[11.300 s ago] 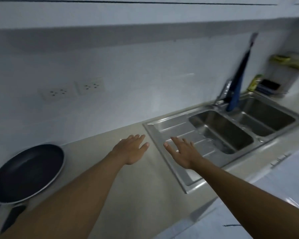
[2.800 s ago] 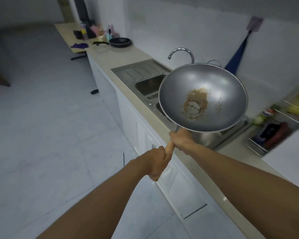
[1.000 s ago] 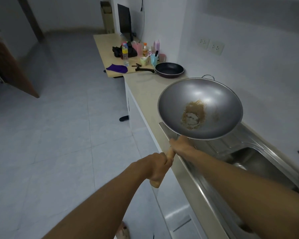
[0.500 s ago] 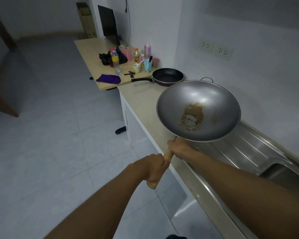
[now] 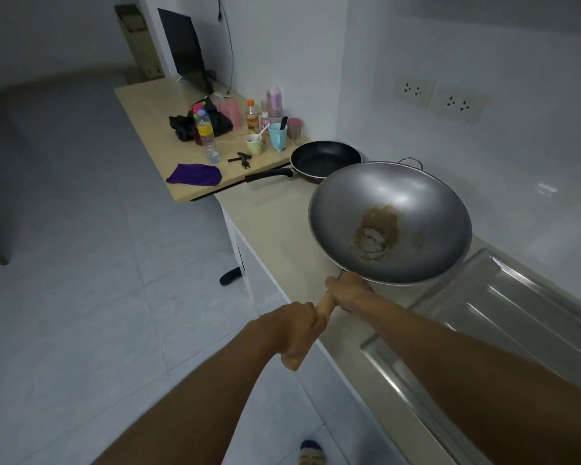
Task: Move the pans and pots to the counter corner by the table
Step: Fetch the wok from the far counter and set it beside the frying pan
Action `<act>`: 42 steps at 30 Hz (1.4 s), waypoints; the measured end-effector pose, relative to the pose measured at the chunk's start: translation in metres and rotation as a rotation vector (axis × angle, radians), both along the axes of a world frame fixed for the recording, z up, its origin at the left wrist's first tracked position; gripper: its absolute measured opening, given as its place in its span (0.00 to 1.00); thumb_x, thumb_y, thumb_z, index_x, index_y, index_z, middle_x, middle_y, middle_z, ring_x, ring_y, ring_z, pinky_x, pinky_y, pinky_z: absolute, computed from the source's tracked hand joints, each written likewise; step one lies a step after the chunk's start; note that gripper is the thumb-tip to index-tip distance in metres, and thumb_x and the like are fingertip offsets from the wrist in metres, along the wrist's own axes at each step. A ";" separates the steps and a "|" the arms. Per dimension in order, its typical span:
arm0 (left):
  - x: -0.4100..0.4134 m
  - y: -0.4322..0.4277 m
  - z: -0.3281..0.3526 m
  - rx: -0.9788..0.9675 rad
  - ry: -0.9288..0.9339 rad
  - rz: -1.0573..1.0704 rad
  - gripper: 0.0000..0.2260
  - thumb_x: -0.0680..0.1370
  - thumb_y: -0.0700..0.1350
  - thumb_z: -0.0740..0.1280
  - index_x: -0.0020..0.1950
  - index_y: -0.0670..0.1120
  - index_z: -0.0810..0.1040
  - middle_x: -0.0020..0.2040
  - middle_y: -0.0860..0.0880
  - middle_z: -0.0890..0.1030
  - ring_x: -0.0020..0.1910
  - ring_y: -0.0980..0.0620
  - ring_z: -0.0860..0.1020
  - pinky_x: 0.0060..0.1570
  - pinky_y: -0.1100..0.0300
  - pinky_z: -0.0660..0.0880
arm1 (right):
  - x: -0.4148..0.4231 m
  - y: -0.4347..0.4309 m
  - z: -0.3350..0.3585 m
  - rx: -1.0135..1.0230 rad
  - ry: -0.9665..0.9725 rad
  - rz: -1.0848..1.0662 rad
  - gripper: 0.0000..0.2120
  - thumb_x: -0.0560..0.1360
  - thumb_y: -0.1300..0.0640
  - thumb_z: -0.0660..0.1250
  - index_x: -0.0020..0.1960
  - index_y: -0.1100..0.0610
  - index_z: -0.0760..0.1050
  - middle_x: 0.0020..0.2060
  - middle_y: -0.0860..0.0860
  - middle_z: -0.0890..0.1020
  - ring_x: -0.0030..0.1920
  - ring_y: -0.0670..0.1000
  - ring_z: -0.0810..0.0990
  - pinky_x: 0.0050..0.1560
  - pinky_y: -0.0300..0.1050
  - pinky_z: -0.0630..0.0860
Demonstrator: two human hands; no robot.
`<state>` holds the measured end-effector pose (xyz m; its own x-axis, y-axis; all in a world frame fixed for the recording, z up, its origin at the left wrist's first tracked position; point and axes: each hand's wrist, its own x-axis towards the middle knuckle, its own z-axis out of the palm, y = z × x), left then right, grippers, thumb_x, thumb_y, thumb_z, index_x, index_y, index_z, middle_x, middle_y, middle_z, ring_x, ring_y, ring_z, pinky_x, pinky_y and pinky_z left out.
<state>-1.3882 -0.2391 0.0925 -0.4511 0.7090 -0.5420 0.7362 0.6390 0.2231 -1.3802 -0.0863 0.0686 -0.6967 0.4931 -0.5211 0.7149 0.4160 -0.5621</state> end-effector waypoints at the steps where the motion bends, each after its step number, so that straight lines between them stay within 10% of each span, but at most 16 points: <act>1: -0.013 0.004 -0.003 -0.011 0.006 0.001 0.25 0.69 0.33 0.72 0.61 0.41 0.64 0.36 0.48 0.68 0.34 0.49 0.73 0.37 0.54 0.77 | -0.011 0.003 -0.002 -0.003 -0.012 0.000 0.23 0.80 0.49 0.56 0.68 0.61 0.73 0.50 0.56 0.77 0.50 0.58 0.79 0.51 0.49 0.75; 12: -0.113 0.031 -0.024 0.029 -0.095 0.009 0.09 0.84 0.40 0.58 0.54 0.52 0.59 0.41 0.46 0.74 0.48 0.40 0.80 0.53 0.46 0.78 | -0.107 0.030 -0.031 -0.009 -0.077 -0.022 0.15 0.81 0.50 0.56 0.60 0.57 0.73 0.51 0.57 0.77 0.49 0.57 0.77 0.48 0.48 0.74; 18: -0.174 0.032 -0.039 -0.018 -0.115 -0.085 0.17 0.77 0.36 0.65 0.64 0.42 0.66 0.34 0.48 0.69 0.31 0.49 0.72 0.40 0.51 0.78 | -0.154 0.030 -0.047 -0.042 -0.094 -0.117 0.10 0.81 0.50 0.56 0.54 0.57 0.68 0.49 0.57 0.75 0.47 0.56 0.75 0.47 0.47 0.70; 27: -0.260 0.019 -0.052 0.018 -0.235 -0.033 0.18 0.85 0.56 0.49 0.44 0.48 0.67 0.38 0.48 0.72 0.34 0.53 0.71 0.39 0.57 0.70 | -0.220 0.016 -0.059 -0.120 -0.067 -0.245 0.09 0.81 0.52 0.56 0.44 0.54 0.65 0.48 0.57 0.72 0.46 0.55 0.71 0.40 0.45 0.66; 36: -0.331 0.028 -0.051 0.038 -0.201 -0.115 0.18 0.85 0.57 0.49 0.50 0.44 0.68 0.46 0.46 0.75 0.42 0.49 0.74 0.46 0.53 0.73 | -0.266 0.029 -0.055 -0.293 -0.032 -0.442 0.13 0.82 0.54 0.59 0.41 0.59 0.69 0.31 0.55 0.72 0.27 0.50 0.68 0.20 0.36 0.63; 42: -0.381 0.044 -0.048 0.053 -0.114 -0.196 0.17 0.85 0.57 0.49 0.50 0.46 0.68 0.40 0.51 0.71 0.34 0.55 0.70 0.36 0.56 0.67 | -0.299 0.048 -0.056 -0.338 -0.032 -0.489 0.15 0.82 0.48 0.61 0.45 0.59 0.75 0.32 0.53 0.78 0.27 0.48 0.72 0.25 0.40 0.66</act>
<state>-1.7691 -0.1948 0.0445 -0.2398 0.8058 -0.5414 0.8135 0.4711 0.3409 -1.6792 -0.0380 0.0131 -0.4122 0.5560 -0.7217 0.7970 -0.1637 -0.5814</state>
